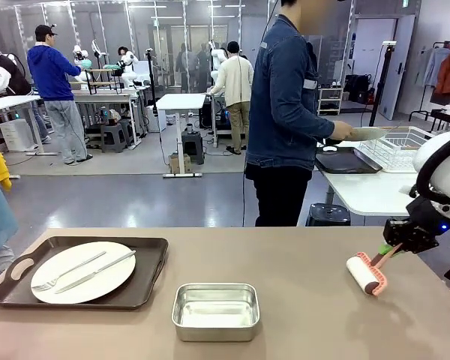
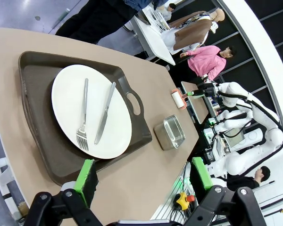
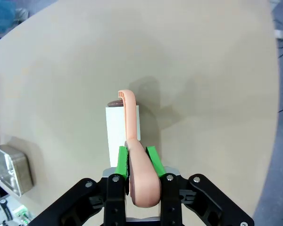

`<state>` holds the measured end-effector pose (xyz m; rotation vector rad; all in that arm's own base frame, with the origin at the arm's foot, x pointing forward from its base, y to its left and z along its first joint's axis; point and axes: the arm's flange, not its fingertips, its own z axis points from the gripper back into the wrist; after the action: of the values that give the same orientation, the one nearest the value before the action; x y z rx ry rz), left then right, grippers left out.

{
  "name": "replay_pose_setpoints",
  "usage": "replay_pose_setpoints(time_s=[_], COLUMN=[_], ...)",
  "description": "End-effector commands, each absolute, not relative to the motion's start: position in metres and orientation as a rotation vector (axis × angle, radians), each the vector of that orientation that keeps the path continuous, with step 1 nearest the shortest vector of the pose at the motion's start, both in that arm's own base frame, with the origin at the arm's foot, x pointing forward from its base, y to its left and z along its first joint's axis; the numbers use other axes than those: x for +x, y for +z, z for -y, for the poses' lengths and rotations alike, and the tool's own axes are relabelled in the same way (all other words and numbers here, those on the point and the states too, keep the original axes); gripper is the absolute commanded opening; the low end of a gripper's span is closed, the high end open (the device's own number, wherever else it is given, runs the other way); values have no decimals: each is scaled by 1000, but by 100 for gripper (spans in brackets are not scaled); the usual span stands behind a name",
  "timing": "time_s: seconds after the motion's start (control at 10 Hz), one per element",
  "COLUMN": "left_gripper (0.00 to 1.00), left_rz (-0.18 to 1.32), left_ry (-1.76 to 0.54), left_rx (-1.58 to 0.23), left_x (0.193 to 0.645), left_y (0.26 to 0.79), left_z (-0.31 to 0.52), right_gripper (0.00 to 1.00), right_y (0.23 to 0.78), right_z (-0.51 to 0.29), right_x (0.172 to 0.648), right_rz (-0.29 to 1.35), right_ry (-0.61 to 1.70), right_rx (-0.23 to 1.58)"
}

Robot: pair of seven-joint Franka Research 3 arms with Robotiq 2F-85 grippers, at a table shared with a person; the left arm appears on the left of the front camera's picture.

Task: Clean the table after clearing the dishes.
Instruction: When the left (or right) Handle tray is removed, use the left hand (or right hand) to clean the left (or right) side of the table with the Lint Roller.

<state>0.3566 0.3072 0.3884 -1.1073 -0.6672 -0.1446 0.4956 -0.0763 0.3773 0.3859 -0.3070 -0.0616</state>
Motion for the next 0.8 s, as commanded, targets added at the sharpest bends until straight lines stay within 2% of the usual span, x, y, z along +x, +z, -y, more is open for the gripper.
replay_pose_setpoints(time_s=[0.0,0.1,0.5,0.7], left_gripper=[100,100,100,100], left_rz=[667,667,667,667], left_ry=[-146,-146,-146,-146], left_rx=[-1103,-1103,-1103,-1103], left_x=[354,354,354,354], left_y=[390,390,390,390], left_z=[-309,-309,-309,-309], right_gripper=[21,21,21,21], right_y=[346,372,492,525], right_z=[91,91,103,111], right_x=[471,461,411,394], right_rz=[310,378,598,658], right_ry=[-72,-39,17,57], right_rx=[160,69,112,114])
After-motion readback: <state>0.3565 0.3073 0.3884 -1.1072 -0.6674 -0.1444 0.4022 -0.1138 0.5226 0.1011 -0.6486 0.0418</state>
